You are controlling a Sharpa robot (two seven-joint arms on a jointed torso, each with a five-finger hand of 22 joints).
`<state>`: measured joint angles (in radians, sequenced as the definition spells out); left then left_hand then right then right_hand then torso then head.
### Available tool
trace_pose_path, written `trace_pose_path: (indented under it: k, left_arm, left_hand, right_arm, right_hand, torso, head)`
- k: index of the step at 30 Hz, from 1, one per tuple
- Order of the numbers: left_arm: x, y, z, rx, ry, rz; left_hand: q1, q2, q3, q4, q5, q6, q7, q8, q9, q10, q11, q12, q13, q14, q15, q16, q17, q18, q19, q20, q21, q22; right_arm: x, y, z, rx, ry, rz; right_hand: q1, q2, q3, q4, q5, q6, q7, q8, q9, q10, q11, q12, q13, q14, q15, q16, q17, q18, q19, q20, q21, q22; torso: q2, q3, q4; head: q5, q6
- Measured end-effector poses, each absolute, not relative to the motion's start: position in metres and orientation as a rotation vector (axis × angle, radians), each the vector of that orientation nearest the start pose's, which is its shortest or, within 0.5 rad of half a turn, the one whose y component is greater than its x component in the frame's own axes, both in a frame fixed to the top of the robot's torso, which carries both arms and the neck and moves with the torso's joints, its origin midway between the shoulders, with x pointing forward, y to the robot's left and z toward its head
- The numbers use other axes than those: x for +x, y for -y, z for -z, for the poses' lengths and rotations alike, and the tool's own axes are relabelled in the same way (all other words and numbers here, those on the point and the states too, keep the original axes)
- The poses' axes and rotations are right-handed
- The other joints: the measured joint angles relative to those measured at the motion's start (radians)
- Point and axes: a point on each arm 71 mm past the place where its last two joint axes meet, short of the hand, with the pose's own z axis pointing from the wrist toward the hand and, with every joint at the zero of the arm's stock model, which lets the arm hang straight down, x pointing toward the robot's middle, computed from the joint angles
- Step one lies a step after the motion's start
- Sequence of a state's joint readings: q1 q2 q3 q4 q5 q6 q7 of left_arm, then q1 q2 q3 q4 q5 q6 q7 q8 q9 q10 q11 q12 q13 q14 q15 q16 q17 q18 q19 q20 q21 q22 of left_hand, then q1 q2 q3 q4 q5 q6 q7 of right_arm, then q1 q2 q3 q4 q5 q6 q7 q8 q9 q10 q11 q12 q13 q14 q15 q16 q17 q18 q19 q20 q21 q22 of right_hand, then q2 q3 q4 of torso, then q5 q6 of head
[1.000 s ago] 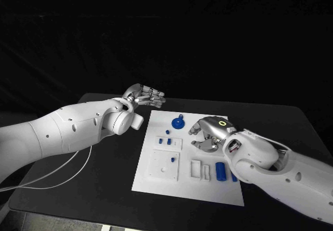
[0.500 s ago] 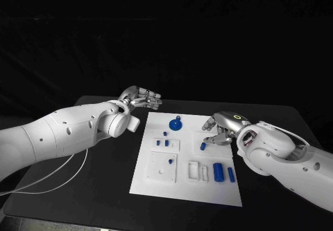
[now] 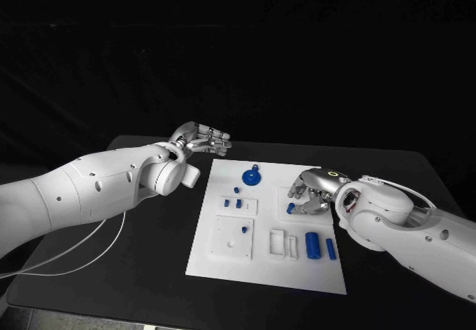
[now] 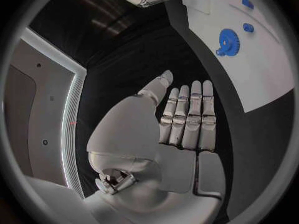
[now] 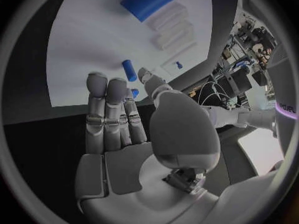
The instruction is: Assemble the parts on the task board
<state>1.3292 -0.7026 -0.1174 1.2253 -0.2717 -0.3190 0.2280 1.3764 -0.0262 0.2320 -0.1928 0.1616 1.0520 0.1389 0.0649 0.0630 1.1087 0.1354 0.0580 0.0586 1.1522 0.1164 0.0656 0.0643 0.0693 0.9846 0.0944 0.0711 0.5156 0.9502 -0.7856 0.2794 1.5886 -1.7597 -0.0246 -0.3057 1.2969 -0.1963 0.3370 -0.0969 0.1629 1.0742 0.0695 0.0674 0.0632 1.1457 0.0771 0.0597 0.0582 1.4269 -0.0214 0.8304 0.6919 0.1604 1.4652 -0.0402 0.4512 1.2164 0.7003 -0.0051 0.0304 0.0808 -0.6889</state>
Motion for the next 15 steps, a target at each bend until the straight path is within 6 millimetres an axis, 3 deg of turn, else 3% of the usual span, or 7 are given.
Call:
trace_pose_path:
  k: [5, 8, 15]
  left_arm:
    - [0.5551, -0.2273, 0.1590, -0.848, -1.520, 1.208]
    - [0.5552, -0.2272, 0.1590, -0.849, -1.520, 1.208]
    - [0.5554, -0.2274, 0.1591, -0.850, -1.520, 1.207]
  left_hand:
    - [0.000, 0.000, 0.000, 0.000, 0.000, 0.000, 0.000, 0.000, 0.000, 0.000, 0.000, 0.000, 0.000, 0.000, 0.000, 0.000, 0.000, 0.000, 0.000, 0.000, 0.000, 0.001]
    - [0.000, 0.000, 0.000, 0.000, 0.000, 0.000, 0.000, 0.000, 0.000, 0.000, 0.000, 0.000, 0.000, 0.000, 0.000, 0.000, 0.000, 0.000, 0.000, 0.000, 0.000, 0.001]
    - [0.000, 0.000, 0.000, 0.000, 0.000, 0.000, 0.000, 0.000, 0.000, 0.000, 0.000, 0.000, 0.000, 0.000, 0.000, 0.000, 0.000, 0.000, 0.000, 0.000, 0.000, 0.001]
  right_arm:
    - [0.4704, 0.1675, 0.1991, -0.268, -1.813, -0.472]
    - [0.4700, 0.1655, 0.2013, -0.277, -1.822, -0.473]
    - [0.4693, 0.1602, 0.2044, -0.290, -1.826, -0.481]
  right_hand:
    - [-0.010, 0.010, 0.071, -0.014, -0.008, 0.008, 0.008, 0.000, 0.000, 0.033, -0.005, 0.000, 0.000, 0.000, 0.000, 0.000, -0.001, -0.005, 0.000, 0.000, 0.000, 0.000]
    - [-0.026, 0.002, 0.171, -0.028, -0.031, 0.023, 0.014, -0.004, 0.000, 0.054, -0.011, 0.000, 0.000, 0.006, -0.006, -0.001, -0.001, -0.005, 0.003, -0.004, 0.000, 0.002]
    - [-0.036, 0.004, 0.221, -0.031, -0.031, 0.038, 0.021, -0.004, 0.000, 0.086, -0.021, 0.000, 0.000, 0.009, -0.009, -0.001, -0.001, -0.008, 0.000, -0.009, 0.012, 0.003]
  torso:
    - [0.000, -0.0003, -0.0003]
    - [0.000, 0.0001, -0.0007]
    - [0.000, 0.0004, -0.0012]
  head:
    - [0.003, -0.002]
    - [0.004, -0.003]
    - [0.004, -0.003]
